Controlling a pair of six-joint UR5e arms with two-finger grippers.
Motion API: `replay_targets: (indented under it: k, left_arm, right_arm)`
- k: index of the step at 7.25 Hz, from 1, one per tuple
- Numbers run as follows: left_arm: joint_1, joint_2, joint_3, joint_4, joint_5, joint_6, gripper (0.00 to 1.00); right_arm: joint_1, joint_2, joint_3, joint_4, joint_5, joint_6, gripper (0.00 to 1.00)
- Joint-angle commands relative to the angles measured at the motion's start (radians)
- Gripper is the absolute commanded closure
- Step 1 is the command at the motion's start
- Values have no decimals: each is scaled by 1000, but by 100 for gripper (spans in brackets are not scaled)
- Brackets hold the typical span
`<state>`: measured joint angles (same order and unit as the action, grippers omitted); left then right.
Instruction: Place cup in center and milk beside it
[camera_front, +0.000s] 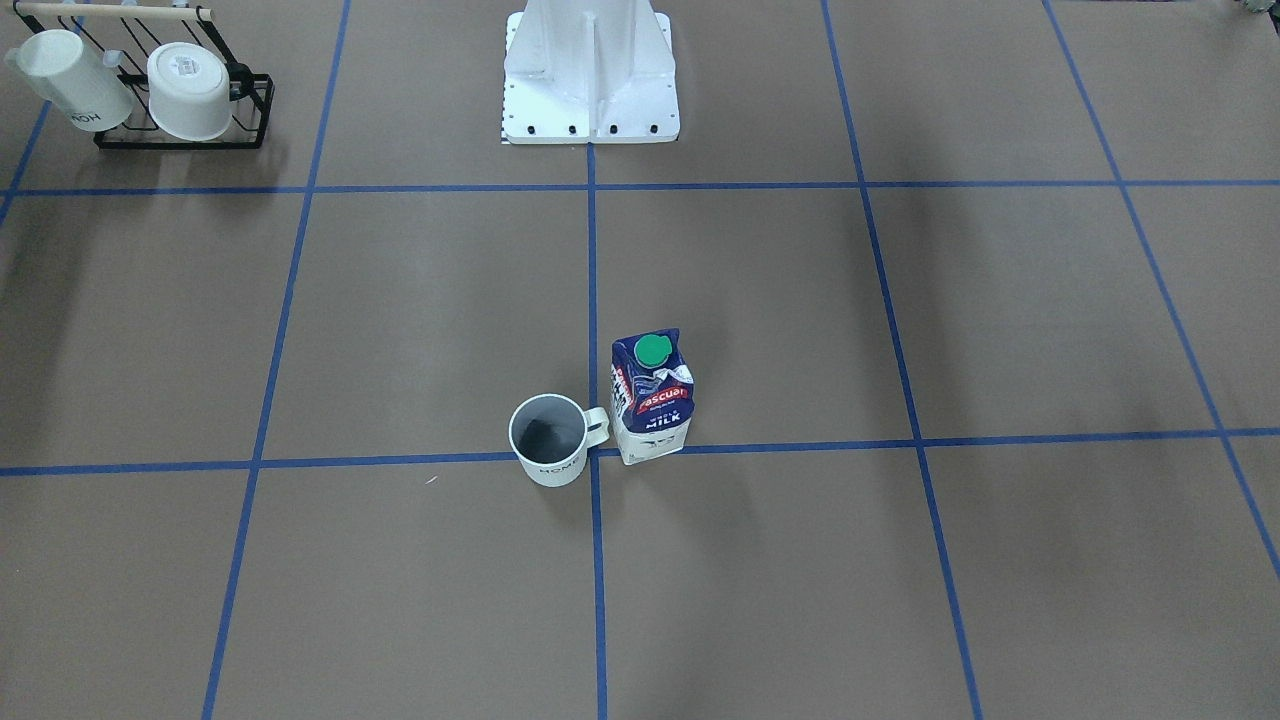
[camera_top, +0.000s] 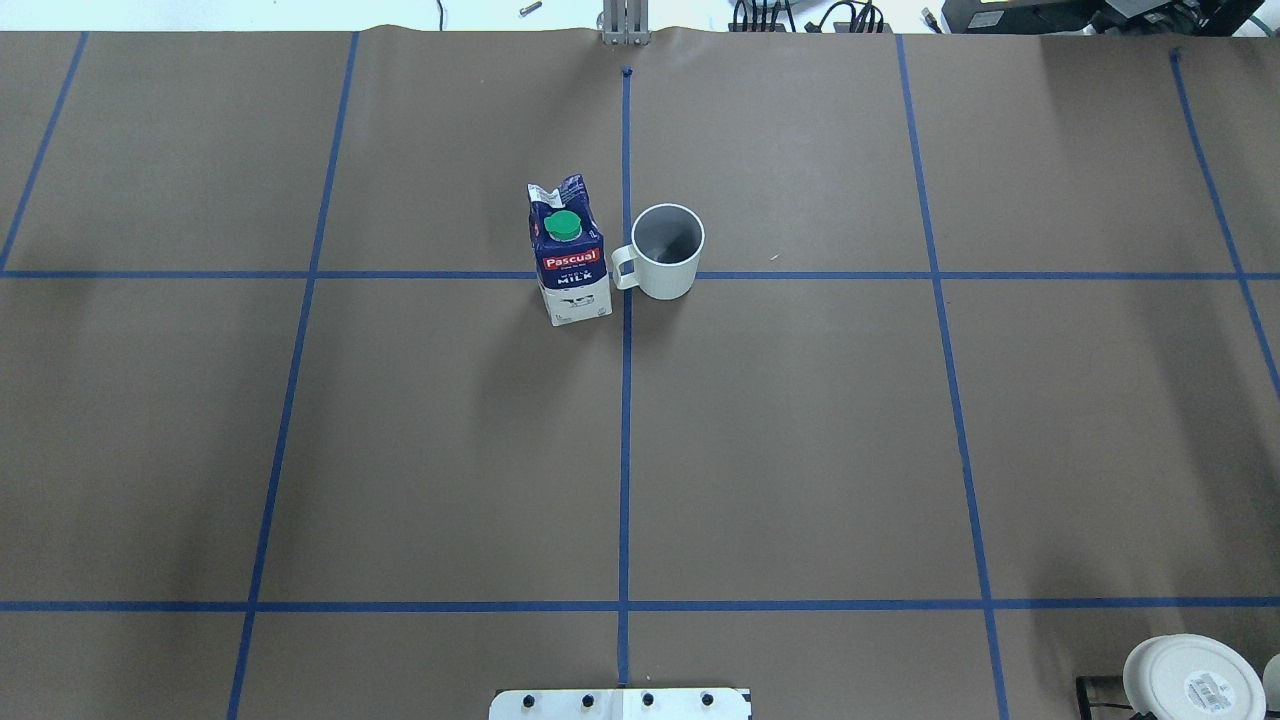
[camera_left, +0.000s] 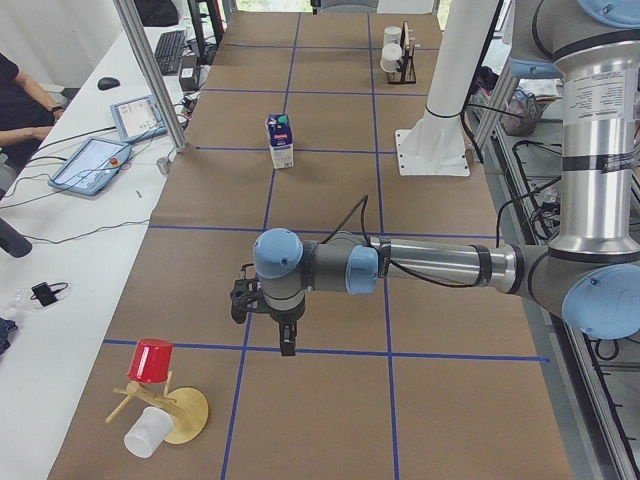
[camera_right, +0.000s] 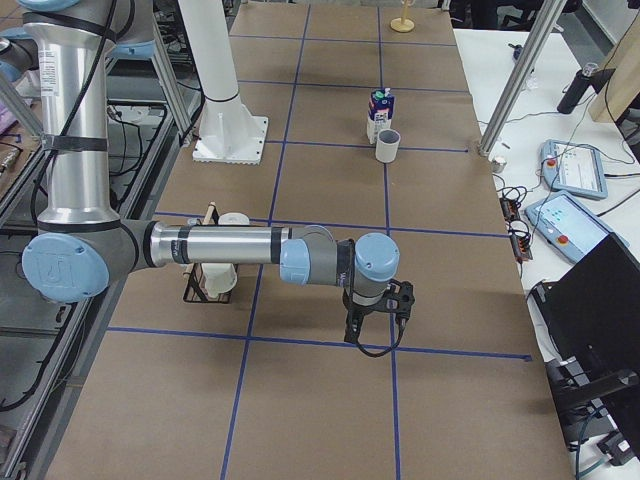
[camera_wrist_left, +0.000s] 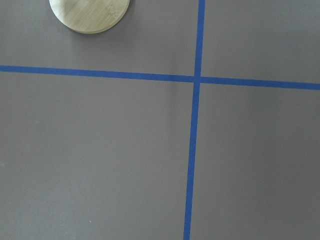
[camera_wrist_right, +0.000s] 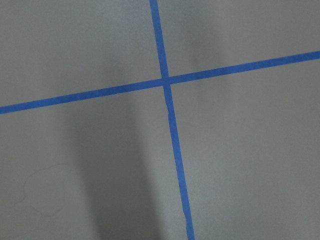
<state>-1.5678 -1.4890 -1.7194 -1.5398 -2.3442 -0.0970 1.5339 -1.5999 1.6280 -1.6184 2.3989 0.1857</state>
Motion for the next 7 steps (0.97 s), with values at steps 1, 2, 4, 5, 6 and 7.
replay_targets:
  k: [1,2,4,5,6,7]
  left_arm:
    - [0,-4,-3,0,-1,-1,2]
    - [2,-4,-2,0,-1,-1,2]
    - [0,-5,0,0,-1,-1,2]
    - [0,-8,-5,0,-3,0,2]
    - [2,-8,-5,0,-3,0,2]
    - [2,-8,-5,0,-3,0,2]
  right_arm:
    - [0,-2,0,-2,-7,3,0]
    - [0,-2,0,-2,-17,2,0]
    - [0,-3,0,-3,-15,1,0]
    - [0,-3,0,-3,-15,1,0]
    - [0,-3,0,-3,-15,1,0]
    - [0,-3,0,-3,-15,1,0]
